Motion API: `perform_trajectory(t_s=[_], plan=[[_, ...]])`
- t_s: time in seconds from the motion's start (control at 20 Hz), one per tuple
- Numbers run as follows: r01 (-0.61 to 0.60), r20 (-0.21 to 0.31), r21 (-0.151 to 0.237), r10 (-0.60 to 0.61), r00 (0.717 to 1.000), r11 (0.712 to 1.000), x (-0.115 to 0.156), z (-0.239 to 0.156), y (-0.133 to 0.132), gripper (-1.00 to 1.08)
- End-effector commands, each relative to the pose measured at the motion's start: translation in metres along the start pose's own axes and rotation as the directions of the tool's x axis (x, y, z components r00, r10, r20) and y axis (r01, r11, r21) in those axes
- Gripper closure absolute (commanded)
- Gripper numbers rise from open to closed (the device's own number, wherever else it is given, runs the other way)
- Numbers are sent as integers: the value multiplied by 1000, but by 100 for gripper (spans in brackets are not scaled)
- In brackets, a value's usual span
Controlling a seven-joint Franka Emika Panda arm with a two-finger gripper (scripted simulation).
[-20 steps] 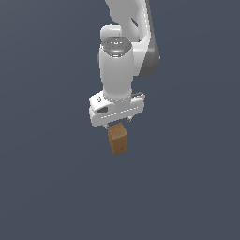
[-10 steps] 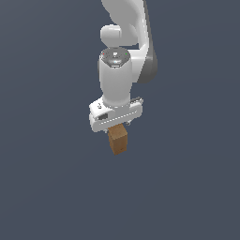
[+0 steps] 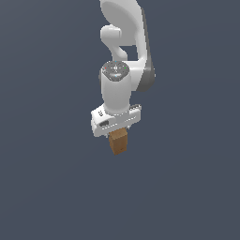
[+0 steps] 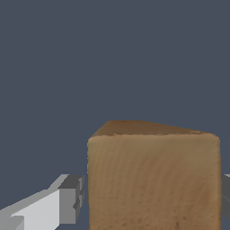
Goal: Pick up the object and move it to a goal position.
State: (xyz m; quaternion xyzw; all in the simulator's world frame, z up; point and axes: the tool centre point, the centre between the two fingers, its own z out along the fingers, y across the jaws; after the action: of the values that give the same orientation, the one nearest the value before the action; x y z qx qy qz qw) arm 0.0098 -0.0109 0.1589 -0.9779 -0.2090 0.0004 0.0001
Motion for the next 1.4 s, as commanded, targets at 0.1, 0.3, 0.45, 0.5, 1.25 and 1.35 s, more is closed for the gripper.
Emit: perform_trajectory(t_s=[0.1,0.3,0.45,0.5,1.25,1.35], plan=[[1,-1,0,-1,1000,1000,0,14,0,-92],[1,-1,0,-1,1000,1000,1,16,1,108],[1,-1,0,-1,1000,1000,1,16,1,108],[1,-1,0,-1,1000,1000,1,16,1,108],[1,0,-1,-1,1000,1000,8,-5,3,108],[1,0,-1,-1,1000,1000,12,-16,5,108]])
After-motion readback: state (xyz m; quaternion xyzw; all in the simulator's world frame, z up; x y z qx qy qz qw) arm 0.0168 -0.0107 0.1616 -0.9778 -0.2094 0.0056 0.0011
